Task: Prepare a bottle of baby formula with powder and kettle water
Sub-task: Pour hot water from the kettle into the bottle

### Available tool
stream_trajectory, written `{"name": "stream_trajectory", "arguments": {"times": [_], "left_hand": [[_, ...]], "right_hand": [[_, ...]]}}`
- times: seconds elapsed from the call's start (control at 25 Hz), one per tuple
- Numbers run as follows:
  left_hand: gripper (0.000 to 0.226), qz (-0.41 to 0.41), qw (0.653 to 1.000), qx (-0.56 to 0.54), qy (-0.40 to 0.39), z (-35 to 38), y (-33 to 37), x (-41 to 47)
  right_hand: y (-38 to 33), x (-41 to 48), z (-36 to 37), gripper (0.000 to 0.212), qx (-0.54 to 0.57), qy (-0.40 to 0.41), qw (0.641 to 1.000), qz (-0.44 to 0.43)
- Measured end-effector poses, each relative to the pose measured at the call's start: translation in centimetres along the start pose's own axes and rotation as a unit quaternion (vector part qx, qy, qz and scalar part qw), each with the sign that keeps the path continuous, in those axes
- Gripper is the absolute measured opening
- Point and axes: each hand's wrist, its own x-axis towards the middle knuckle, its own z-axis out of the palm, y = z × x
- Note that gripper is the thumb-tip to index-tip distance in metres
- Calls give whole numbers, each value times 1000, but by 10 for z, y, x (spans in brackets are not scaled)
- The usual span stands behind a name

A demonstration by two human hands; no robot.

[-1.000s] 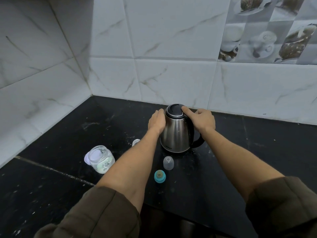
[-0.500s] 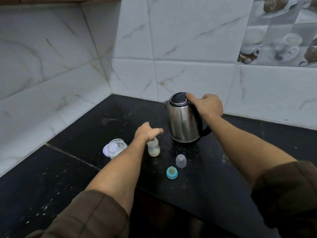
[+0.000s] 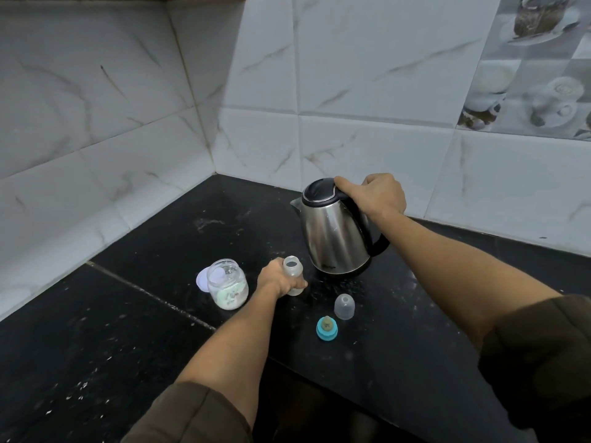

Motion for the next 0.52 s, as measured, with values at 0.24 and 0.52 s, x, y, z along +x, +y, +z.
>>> {"name": "stream_trajectory", "arguments": {"times": [0.24,0.52], "left_hand": [[55,21,996,29,77,-11,20,6],[48,38,987,39,151,-38,52,11]], "right_hand": [[-9,8,0,57,-54,-9,998,-30],[-31,18,-11,58,-111,-30,990,-80]]}}
